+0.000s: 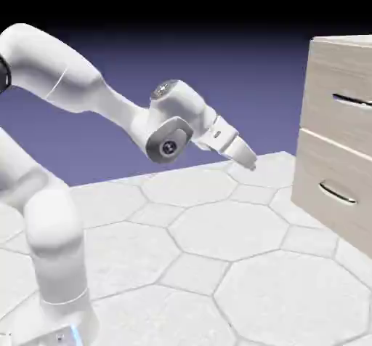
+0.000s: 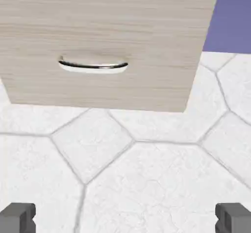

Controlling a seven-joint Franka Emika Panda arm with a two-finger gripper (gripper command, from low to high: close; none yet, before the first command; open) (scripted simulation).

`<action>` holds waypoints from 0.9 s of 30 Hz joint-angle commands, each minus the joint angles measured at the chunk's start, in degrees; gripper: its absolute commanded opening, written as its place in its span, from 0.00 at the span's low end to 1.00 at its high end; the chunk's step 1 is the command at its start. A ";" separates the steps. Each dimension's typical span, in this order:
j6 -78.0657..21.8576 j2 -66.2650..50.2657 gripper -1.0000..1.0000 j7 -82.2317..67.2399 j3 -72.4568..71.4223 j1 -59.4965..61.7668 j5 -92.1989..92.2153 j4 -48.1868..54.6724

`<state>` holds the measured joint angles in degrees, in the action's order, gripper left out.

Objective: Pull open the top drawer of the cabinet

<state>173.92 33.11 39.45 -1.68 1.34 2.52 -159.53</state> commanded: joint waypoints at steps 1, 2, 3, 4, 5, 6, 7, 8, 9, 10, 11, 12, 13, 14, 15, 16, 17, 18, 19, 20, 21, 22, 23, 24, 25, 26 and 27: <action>-0.07 0.37 1.00 -2.49 -1.39 1.69 2.09 1.22; -0.14 0.74 1.00 -4.99 -2.78 3.37 4.19 2.43; -0.21 1.12 1.00 -7.48 -4.17 5.05 6.28 3.65; -0.28 1.49 1.00 -9.97 -5.56 6.74 8.37 4.87; -0.35 1.86 1.00 -12.46 -6.95 8.42 10.46 6.08; -0.42 2.23 1.00 -14.95 -8.34 10.10 12.55 7.30; -0.50 2.60 1.00 -17.45 -9.73 11.79 14.65 8.51; -0.57 2.98 1.00 -19.94 -11.12 13.47 16.74 9.73; -0.64 3.35 1.00 -22.43 -12.51 15.16 18.83 10.95; -0.71 3.72 1.00 -24.92 -13.90 16.84 20.92 12.16; -0.78 4.09 1.00 -27.41 -15.29 18.52 23.02 13.38; -0.85 4.46 1.00 -29.90 -16.68 20.21 25.11 14.59; -0.92 4.83 1.00 -32.40 -18.07 21.89 27.20 15.81; -0.99 5.21 1.00 -34.89 -19.46 23.57 29.29 17.02; -1.06 5.58 1.00 -37.38 -20.85 25.26 31.38 18.24; -1.13 5.95 1.00 -39.87 -22.24 26.94 33.48 19.46; -1.20 6.32 1.00 -42.36 -23.63 28.63 35.57 20.67; -1.27 6.69 1.00 -44.86 -25.02 30.31 37.66 21.89; -1.34 7.07 1.00 -47.35 -26.41 31.99 39.75 23.10; -1.42 7.44 1.00 -49.84 -27.80 33.68 41.84 24.32; -1.49 7.81 1.00 -52.33 -29.19 35.36 43.94 25.54; -1.56 8.18 1.00 -54.82 -30.58 37.05 46.03 26.75; -1.63 8.55 1.00 -57.31 -31.97 38.73 48.12 27.97; -1.70 8.92 1.00 -59.81 -33.36 40.41 50.21 29.18; -1.77 9.30 1.00 -62.30 -34.75 42.10 52.30 30.40; -1.84 9.67 1.00 -64.79 -36.14 43.78 54.40 31.62; -1.91 10.04 1.00 -67.28 -37.53 45.46 56.49 32.83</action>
<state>172.01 43.15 -27.83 -39.21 46.80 59.01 -126.70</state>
